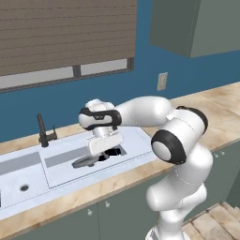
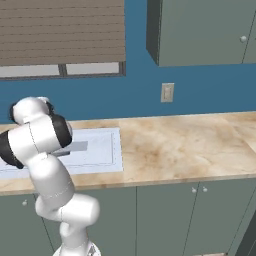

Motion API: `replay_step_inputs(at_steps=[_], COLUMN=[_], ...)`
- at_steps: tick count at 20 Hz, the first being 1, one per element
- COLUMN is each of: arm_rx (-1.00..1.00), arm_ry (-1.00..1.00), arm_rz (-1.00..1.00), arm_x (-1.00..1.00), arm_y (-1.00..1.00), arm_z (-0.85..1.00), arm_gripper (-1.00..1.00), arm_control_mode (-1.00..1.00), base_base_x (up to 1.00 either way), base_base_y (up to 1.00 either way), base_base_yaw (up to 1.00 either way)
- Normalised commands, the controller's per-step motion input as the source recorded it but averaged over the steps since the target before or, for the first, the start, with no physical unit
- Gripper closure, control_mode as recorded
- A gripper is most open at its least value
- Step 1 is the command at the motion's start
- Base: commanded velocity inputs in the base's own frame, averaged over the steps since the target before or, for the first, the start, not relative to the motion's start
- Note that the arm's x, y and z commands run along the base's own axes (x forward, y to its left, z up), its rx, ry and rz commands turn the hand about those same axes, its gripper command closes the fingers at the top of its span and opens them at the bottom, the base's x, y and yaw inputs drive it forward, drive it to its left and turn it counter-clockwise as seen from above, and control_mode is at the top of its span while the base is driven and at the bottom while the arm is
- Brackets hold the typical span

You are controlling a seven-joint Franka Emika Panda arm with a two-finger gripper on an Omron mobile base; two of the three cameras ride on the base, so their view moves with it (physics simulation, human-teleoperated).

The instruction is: Move the pot and pan from the stove into the sink.

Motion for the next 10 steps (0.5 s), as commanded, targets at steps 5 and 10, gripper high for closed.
replay_step_inputs(at_steps=[5,10], arm_rx=[-0.02,0.00], arm_ry=[-0.04,0.00], arm_rz=[0.00,0.00], arm_x=[0.31,0.00], arm_y=[0.09,0.00], arm_z=[-0.24,0.00], arm_gripper=[1.00,-1.00], arm_control_mode=[-1.00,-1.00], base_base_x=[0.00,0.00], base_base_y=[0.00,0.00], base_base_yaw=[0.00,0.00])
